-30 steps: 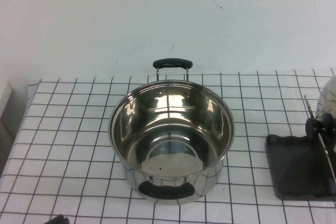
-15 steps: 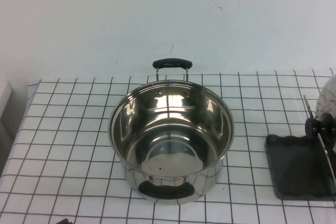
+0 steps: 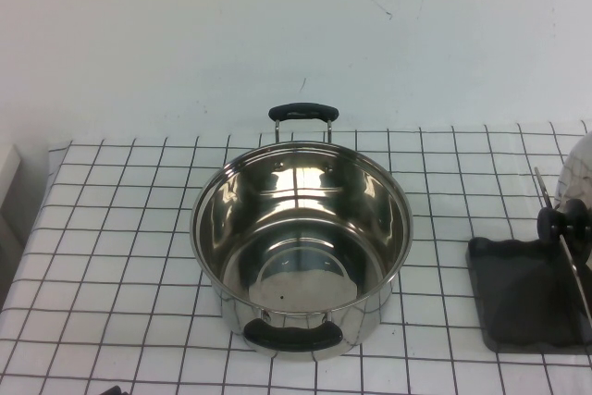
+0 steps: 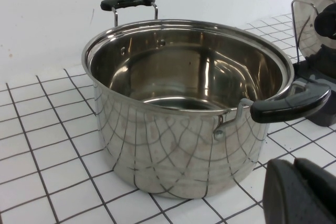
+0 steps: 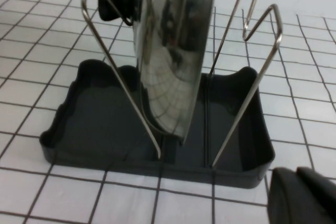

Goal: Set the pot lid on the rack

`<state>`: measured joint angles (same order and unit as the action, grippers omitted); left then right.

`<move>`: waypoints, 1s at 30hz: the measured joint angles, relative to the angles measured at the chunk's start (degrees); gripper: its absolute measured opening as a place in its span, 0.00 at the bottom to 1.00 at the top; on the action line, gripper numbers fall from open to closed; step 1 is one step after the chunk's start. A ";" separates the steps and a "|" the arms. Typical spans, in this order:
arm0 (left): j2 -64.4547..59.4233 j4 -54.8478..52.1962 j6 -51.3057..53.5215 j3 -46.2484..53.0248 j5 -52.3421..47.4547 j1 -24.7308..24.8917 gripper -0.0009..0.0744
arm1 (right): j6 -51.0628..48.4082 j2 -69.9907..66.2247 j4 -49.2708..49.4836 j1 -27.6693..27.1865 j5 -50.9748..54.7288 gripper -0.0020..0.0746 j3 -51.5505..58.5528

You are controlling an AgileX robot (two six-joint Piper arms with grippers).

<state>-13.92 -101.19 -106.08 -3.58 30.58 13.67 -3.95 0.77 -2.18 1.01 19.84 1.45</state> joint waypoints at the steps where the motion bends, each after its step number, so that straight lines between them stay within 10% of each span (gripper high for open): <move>1: 0.00 0.00 0.00 0.00 0.00 0.00 0.01 | 0.00 0.00 0.00 -0.42 0.09 0.02 0.00; 30: 0.00 0.00 0.77 0.00 0.00 0.00 0.01 | 2.87 0.00 0.00 -4.88 0.09 0.02 0.00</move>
<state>-13.92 -101.19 -105.31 -3.58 30.58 13.67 -1.08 0.77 -2.18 -3.86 19.93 1.45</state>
